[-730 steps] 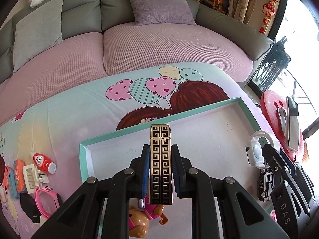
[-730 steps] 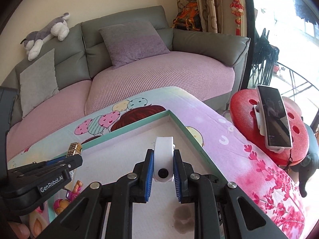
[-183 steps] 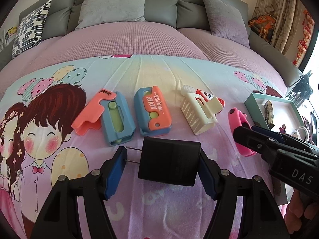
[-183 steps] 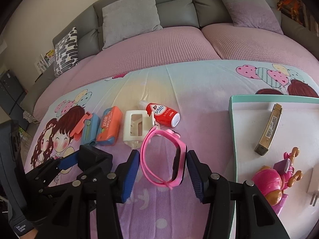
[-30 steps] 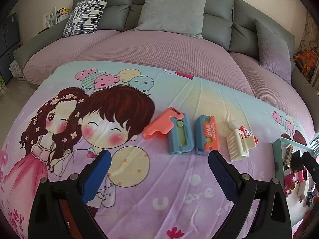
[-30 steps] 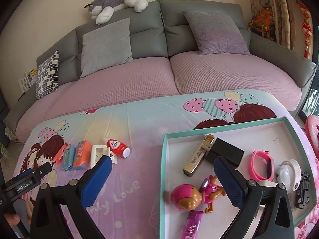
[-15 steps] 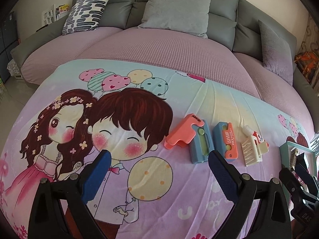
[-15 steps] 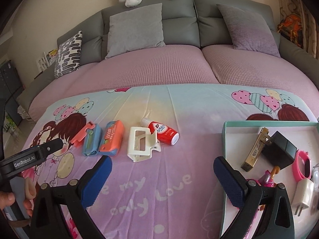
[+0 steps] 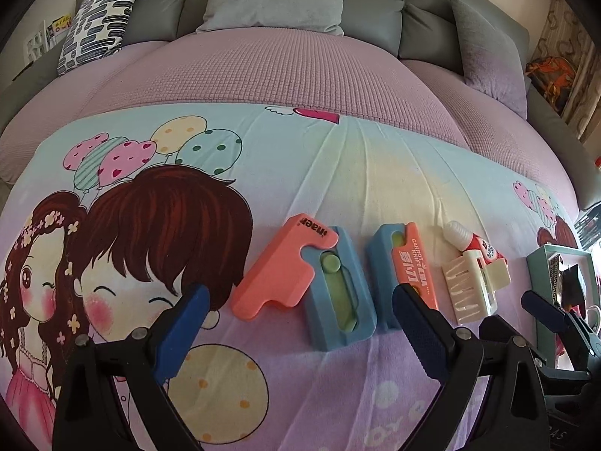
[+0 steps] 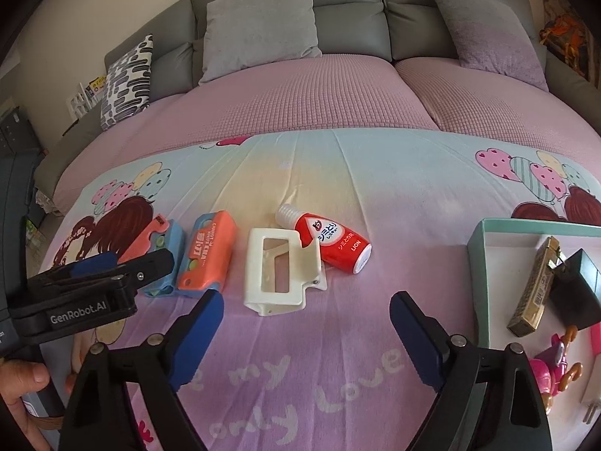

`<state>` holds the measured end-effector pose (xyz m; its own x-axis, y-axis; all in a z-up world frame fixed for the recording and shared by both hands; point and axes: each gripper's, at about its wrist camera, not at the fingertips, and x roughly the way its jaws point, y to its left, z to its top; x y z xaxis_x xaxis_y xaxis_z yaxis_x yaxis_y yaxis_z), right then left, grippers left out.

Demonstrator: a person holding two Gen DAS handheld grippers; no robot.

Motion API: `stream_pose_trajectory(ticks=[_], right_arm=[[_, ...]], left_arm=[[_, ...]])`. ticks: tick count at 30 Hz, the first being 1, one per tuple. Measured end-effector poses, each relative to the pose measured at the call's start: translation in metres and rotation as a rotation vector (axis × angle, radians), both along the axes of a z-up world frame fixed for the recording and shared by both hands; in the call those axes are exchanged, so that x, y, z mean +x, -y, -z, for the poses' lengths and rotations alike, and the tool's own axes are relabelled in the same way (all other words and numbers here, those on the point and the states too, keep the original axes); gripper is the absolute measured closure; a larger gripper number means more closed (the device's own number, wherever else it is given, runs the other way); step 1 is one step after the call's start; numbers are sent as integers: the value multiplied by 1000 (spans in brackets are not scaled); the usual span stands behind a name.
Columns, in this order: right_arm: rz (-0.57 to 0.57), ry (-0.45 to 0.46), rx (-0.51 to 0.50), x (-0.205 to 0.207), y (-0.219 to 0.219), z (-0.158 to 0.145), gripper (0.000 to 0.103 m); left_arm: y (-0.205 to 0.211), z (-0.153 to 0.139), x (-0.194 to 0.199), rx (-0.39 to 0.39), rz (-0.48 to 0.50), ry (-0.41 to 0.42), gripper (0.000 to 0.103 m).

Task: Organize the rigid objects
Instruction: 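Lower the left tool toward the pink-blue toy knife while the right tool approaches the white clip holder, then close the left tool on the pink-blue toy knife while the right tool grasps the white clip holder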

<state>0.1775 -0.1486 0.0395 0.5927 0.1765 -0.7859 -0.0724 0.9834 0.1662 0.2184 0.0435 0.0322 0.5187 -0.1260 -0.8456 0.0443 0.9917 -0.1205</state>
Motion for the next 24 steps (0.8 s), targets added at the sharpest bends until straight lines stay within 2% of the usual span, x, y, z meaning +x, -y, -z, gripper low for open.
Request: stream_pose_trajectory(ticks=[6,12,14,16,18,19,20,24], right_arm=[[-22,-15,-16,11,-5,11,17],[-46,-7,-28,17,-10,13,30],[-45,-3,-32,18,-11,13,36],[-48,-1,-16,18,-10,13,52],[-45,-3,1,17,-9,13,52],[-46,-2,3,17,-8,12,53],[-46,1,6,16,-8,11,54],[-41,3,19,13,-5,8,56]], left_arm=[[-2,9,9,9,-25,-6,5],[-2,12,11,6,-24,-1,8],[0,12,11,-5,-8,1,18],[4,12,9,-2,5,2,25],[7,11,8,14,18,4,39],[9,11,8,14,25,4,42],[8,11,7,6,31,2,53],[10,9,5,7,44,-3,57]])
